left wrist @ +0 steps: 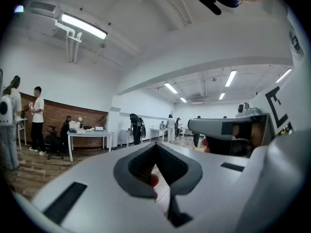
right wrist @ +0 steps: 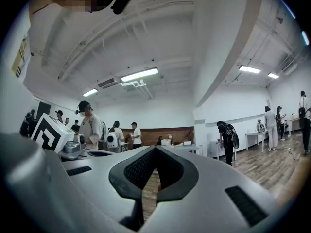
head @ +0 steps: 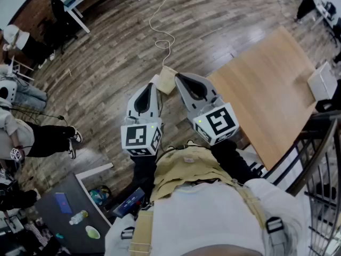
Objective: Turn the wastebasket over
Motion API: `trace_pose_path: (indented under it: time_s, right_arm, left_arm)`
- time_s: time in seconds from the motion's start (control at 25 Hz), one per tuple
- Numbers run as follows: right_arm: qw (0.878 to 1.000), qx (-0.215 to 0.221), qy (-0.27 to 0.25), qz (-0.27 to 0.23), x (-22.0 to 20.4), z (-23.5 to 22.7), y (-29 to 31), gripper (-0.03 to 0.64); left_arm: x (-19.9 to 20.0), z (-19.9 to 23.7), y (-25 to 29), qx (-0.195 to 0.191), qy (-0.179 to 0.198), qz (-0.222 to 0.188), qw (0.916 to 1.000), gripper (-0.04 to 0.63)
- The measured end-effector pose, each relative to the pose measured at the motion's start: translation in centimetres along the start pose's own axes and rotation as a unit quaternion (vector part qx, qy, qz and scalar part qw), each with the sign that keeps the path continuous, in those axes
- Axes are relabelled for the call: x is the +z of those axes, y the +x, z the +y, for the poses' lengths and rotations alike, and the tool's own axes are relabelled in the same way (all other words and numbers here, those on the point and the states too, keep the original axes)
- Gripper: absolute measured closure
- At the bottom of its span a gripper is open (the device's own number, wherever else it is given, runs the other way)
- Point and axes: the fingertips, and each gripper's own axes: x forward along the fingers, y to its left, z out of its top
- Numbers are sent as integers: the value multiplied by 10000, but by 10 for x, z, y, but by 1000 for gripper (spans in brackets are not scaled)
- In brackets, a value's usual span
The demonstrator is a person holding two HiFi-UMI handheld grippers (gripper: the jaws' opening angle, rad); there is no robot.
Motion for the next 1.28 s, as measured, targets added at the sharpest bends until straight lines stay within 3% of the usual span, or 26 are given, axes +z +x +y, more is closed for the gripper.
trace_pose_path:
  time_s: [1.28]
  right_arm:
    - [9996, 46, 210, 181, -28, -26, -6, 597]
  left_arm:
    - [-25, -7, 17, 162, -89, 292, 9994, 598]
